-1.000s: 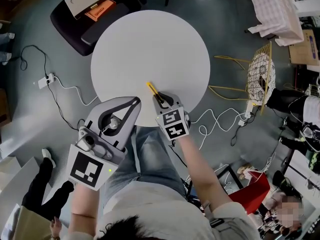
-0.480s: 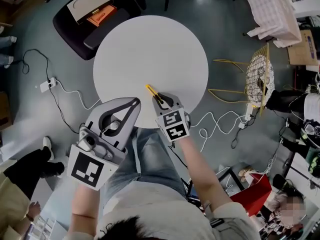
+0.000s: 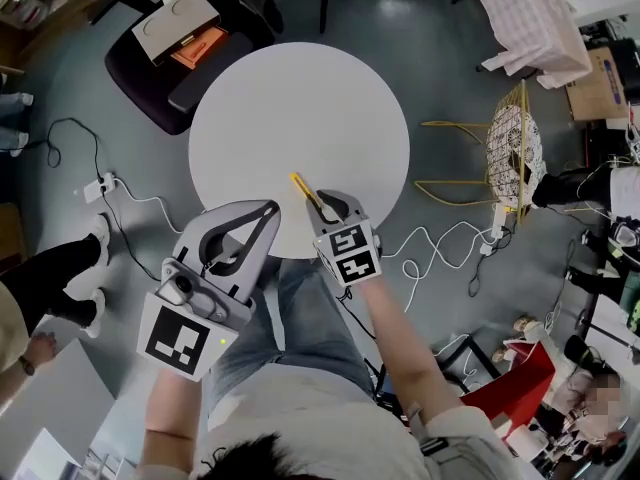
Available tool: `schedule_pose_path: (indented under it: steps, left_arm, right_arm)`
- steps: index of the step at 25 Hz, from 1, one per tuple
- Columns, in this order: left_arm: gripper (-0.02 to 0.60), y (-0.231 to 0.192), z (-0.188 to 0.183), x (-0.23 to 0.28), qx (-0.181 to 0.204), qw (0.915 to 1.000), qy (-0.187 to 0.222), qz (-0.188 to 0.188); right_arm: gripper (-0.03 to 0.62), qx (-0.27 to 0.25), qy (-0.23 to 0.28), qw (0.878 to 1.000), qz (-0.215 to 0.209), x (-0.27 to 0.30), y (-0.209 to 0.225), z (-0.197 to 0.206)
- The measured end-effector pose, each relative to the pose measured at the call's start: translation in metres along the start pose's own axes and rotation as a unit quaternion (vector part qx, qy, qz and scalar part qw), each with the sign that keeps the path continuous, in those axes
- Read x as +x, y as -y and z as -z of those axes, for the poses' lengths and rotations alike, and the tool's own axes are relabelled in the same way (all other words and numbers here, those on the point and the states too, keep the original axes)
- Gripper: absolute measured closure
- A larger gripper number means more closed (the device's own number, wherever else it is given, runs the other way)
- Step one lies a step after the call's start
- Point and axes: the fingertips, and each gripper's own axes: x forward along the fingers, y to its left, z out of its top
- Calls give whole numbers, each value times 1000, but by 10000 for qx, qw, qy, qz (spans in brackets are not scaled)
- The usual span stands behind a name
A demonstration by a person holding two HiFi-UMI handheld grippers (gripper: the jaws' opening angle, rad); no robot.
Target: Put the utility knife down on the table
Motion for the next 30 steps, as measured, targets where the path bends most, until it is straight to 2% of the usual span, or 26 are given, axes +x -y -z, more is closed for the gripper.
schedule_pose_path:
  steps: [2,5,16,21,30]
  left_arm:
    - [572,1,-2,-1,20,10000,27,52]
    - [572,1,-4,-6,52,9998,67,153]
    - [572,13,-21,-29,210,9958,247,856]
    - [572,31,-28,-44,340,9918,320,1187]
    - [572,62,-38,-82,504,9841,414,1655]
  right_arm:
    - [523,-15,106,9999,60,-5,-1,-4]
    - [585,-28,336,9992,201,-14,-5,-18]
    - [586,187,1305,9891,650,-74,-39,-78]
    - [586,319,1902,9775,859,-119,-64,-99]
    - [586,399,2874,9478,1319,-205,-115,-129]
